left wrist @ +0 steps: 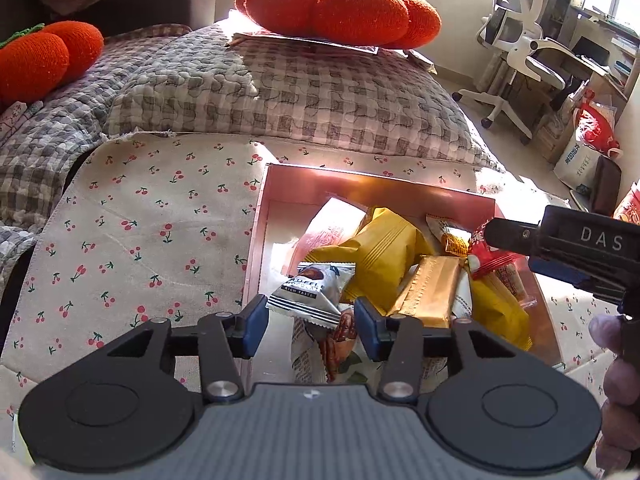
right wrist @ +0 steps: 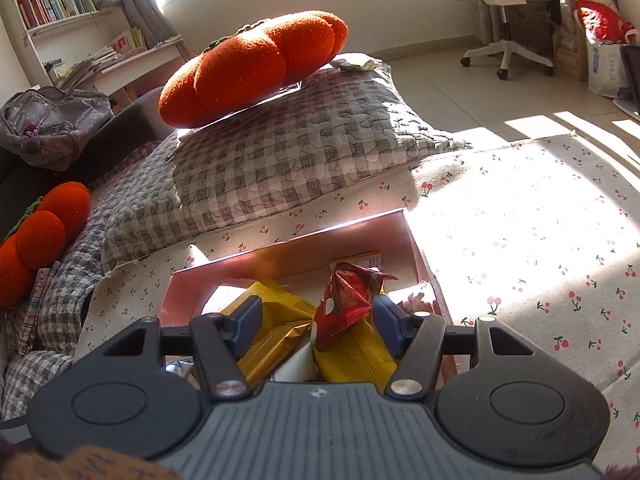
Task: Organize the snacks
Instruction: 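Open both tools to drop the chocolate and red candy into the box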
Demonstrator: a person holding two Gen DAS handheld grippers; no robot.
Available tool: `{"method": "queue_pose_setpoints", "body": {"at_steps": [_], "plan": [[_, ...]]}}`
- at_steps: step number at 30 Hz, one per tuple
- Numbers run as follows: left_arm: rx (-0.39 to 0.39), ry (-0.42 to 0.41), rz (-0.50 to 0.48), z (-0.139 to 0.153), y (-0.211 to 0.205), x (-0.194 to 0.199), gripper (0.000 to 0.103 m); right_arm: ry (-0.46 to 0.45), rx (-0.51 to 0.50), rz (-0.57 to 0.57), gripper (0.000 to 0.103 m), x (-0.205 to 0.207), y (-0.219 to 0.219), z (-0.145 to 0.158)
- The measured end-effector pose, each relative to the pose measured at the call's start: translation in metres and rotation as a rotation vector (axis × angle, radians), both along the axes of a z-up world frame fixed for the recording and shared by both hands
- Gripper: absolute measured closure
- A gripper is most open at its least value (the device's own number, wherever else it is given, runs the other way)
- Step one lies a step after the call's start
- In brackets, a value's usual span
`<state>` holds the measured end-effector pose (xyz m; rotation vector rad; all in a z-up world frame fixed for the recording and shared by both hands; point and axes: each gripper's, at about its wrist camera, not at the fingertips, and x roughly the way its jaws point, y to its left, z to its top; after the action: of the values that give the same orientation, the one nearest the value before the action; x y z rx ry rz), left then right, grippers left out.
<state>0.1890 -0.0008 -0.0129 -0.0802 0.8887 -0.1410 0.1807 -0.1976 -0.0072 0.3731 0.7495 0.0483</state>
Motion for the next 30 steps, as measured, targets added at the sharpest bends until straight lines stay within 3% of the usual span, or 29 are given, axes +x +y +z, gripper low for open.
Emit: {"method": "queue_pose_setpoints", "body": {"at_steps": [8,14,30], "plan": [[0.079,-0.013,-0.049,0.004,-0.007,-0.018,0.03,0.009,-0.062,0.055,0.03,-0.016,0.005,0.009],[0.079,-0.023,-0.059,0.012,0.001,-0.034,0.019,0.003,-0.118,0.097,0.021,-0.03,0.008,0.015],[0.084,-0.049,-0.095,0.026,0.018,-0.083,0.005,-0.004,-0.18,0.148,0.008,-0.063,0.008,0.021]]}}
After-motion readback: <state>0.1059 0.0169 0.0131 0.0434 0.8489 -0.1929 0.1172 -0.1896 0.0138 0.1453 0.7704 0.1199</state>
